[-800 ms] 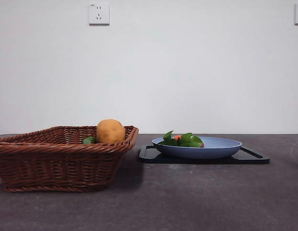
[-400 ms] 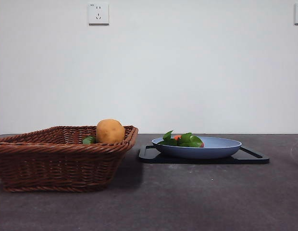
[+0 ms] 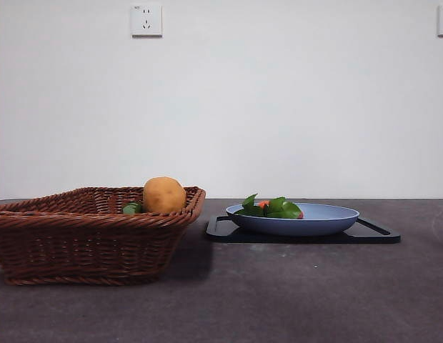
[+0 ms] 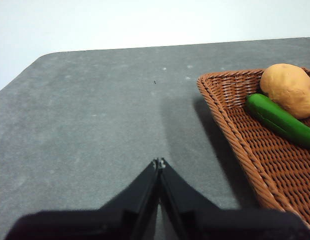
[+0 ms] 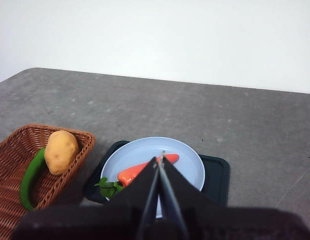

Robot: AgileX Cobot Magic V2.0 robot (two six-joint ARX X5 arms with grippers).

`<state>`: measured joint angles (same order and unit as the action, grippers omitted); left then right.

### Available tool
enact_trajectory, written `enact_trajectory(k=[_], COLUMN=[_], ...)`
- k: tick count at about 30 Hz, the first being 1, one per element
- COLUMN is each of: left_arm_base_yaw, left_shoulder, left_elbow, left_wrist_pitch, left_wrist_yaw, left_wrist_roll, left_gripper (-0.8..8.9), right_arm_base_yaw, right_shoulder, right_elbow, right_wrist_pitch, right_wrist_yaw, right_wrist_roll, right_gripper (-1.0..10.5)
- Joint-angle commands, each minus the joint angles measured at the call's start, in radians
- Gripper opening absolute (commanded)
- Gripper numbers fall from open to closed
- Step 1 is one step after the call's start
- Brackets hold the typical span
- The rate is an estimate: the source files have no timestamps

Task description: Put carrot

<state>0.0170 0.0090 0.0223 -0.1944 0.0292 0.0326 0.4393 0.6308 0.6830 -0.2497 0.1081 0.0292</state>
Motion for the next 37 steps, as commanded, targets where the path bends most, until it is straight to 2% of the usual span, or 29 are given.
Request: enact_trajectory(k=[1, 4, 6, 11, 16, 22, 27, 37], left_arm_base_yaw=[0.003, 0.003, 0.003, 0.003, 0.003, 0.003, 0.003, 0.003], left_shoulder=[-0.002, -0.002, -0.002, -0.002, -0.002, -0.002, -0.002, -0.002], left_elbow=[-0.011, -0.011, -0.011, -0.011, -0.011, -0.011, -0.011, -0.011], left_wrist_pitch=[0.006, 0.006, 0.006, 0.006, 0.006, 0.006, 0.006, 0.006], left_wrist_yaw=[0.0, 0.0, 0.0, 0.0, 0.0, 0.0, 0.0, 0.0], left_wrist_roll=[-0.006, -0.006, -0.006, -0.006, -0.006, -0.006, -0.006, -0.006], left_gripper=[0.08, 0.08, 0.08, 0.08, 0.08, 0.08, 0.08, 0.08], right_arm_base_yaw=[0.006, 0.006, 0.006, -0.062, -0.221, -0.37, -0.408, -0.409], right_shoulder=[0.004, 0.004, 0.0, -0.102, -0.276, -0.438, -0.508, -0.583], right_elbow=[0.01, 0.01, 0.01, -0.037, -0.221, -0.45, -0.57, -0.661], right_wrist_pitch=[0.01, 0.01, 0.002, -0.071, 0.003, 0.123, 0.122, 0.122], right_wrist_yaw=[0.004, 0.004, 0.003, -0.009, -0.154, -0.239, -0.24, -0.237], right_wrist_roll=[-0.004, -0.016, -0.094, -0.185, -0.152, -0.082, -0.06, -0.064], right_gripper=[0.0, 0.0, 0.0, 0.0, 0.0, 0.0, 0.0, 0.0])
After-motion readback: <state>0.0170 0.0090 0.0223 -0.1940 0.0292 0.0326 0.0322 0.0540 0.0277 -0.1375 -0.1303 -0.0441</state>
